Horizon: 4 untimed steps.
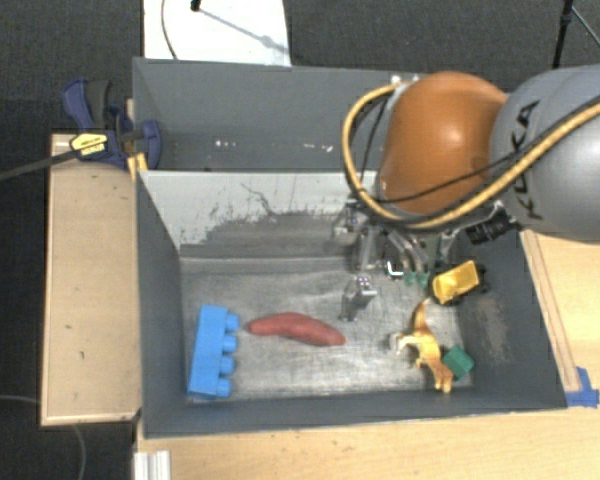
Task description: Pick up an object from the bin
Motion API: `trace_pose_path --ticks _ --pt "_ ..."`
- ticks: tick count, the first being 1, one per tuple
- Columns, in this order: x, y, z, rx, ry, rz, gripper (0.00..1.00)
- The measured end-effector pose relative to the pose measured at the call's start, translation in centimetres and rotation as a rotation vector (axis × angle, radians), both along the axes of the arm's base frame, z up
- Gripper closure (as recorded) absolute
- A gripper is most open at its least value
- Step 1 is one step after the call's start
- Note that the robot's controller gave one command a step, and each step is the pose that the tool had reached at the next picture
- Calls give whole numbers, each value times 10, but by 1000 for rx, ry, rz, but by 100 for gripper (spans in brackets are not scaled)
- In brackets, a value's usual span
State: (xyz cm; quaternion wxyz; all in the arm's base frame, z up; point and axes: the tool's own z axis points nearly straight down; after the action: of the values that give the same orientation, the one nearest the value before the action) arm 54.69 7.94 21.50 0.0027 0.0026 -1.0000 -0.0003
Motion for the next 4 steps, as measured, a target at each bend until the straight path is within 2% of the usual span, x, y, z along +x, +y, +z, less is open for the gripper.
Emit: trace_pose_path --ticks 1,2,4 --pt "2 0 4 1 -8 -2 0" --pt "-17 4 -34 1 -13 63 0" --pt "-24 22 -107 1 -8 460 0"
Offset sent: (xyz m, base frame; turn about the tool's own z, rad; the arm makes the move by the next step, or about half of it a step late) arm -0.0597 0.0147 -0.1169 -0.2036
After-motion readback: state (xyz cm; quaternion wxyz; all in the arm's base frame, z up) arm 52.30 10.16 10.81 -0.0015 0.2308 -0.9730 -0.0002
